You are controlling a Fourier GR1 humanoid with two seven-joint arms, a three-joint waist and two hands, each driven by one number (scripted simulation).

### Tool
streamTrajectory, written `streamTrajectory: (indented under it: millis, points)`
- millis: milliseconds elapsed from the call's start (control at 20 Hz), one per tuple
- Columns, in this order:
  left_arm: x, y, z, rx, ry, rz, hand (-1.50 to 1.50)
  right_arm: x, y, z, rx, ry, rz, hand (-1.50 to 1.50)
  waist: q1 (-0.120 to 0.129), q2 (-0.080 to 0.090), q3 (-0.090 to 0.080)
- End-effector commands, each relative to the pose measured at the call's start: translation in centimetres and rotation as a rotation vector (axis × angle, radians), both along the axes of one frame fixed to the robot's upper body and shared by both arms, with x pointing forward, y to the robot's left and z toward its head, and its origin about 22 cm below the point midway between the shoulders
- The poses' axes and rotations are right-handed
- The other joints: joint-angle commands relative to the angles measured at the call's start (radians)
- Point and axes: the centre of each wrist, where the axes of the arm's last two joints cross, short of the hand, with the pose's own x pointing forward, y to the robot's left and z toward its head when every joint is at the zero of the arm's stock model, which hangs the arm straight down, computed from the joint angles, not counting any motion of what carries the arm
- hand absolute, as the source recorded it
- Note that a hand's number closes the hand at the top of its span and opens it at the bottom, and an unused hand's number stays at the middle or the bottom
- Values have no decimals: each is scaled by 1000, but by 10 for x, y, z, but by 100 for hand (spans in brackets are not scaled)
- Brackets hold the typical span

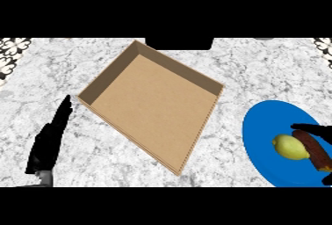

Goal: Pick the sweet potato from the plate and place it in the cardboard box

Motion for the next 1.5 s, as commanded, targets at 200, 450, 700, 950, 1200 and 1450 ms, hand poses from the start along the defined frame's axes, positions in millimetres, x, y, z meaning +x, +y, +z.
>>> streamTrajectory:
  millis: [200,450,700,950,1200,1450]
  points:
    - [0,-11,-8,-21,3,1,0,-20,0,-22,-42,-150,22,150,-5,0,1]
    - [3,3,-1,-17,-1,-10,0,13,11,-6,-47,-281,22,150,3,1,0]
    - [0,5,-2,-4,-4,-16,0,66,84,6,-92,-411,46,150,29,4,0]
    - [24,1,-8,1,-14,-4,0,97,131,-1,-101,-526,102,150,8,5,0]
    - [3,7,7,9,-22,-5,0,118,123,45,-114,-624,67,150,9,0,0]
    - [-7,-8,-12,-6,-4,-2,0,114,130,61,123,-666,98,150,5,-1,0]
